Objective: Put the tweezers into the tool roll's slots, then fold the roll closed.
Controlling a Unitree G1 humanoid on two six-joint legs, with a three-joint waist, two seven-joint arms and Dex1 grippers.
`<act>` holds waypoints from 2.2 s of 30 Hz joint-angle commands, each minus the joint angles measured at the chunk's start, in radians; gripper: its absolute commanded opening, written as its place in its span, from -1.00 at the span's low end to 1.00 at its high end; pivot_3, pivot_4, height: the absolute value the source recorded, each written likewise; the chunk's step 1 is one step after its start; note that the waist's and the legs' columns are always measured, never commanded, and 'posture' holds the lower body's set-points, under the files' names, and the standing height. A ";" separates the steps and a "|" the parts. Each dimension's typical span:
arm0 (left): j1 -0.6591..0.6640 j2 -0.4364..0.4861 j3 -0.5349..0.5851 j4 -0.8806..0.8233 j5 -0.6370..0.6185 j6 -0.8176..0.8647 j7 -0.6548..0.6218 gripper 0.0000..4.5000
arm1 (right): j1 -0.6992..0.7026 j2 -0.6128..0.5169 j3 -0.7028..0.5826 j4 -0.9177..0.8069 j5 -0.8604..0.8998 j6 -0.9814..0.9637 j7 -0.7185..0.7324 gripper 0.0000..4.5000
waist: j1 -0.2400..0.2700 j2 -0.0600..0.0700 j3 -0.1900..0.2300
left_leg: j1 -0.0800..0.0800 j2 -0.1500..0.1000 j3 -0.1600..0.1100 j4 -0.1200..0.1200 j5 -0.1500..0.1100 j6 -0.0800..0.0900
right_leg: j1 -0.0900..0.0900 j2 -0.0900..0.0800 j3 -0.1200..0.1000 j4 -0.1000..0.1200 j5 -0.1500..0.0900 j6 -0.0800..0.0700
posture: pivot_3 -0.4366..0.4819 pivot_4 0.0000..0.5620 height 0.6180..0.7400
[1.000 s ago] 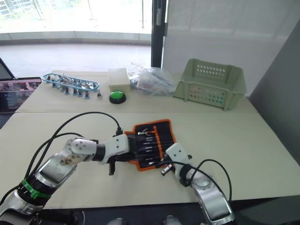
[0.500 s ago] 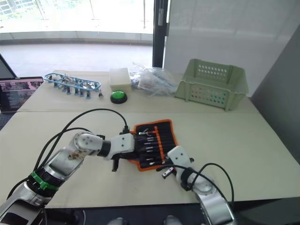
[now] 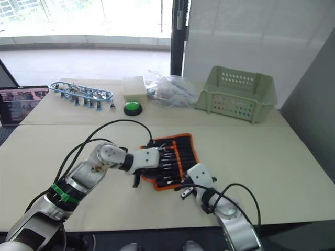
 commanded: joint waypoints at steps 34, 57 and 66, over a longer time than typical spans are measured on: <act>-0.044 -0.301 -0.064 0.156 0.096 -0.018 0.190 -0.98 | 0.058 -0.002 0.053 0.091 0.002 0.114 0.002 -1.00 | 0.002 0.002 -0.002 | 0.000 -0.001 -0.003 0.008 0.000 0.000 | 0.003 0.000 0.000 0.004 0.001 0.001 | -0.05 -0.47 0.75; 0.156 -0.021 0.421 -0.275 -0.265 0.254 0.068 0.99 | 0.048 -0.007 0.053 0.105 -0.002 0.084 0.016 -1.00 | -0.024 0.014 -0.004 | 0.004 -0.001 -0.012 0.012 0.000 0.001 | 0.012 0.005 0.000 0.004 0.000 0.002 | -0.05 -0.47 0.75; 0.543 0.126 0.745 -0.350 -0.415 0.103 0.045 1.00 | 0.041 -0.002 0.026 0.031 0.042 -0.026 0.058 -0.88 | -0.027 0.016 0.001 | 0.002 0.001 -0.011 0.012 0.000 0.001 | 0.007 0.004 0.000 0.005 -0.001 -0.002 | -0.05 -0.47 0.75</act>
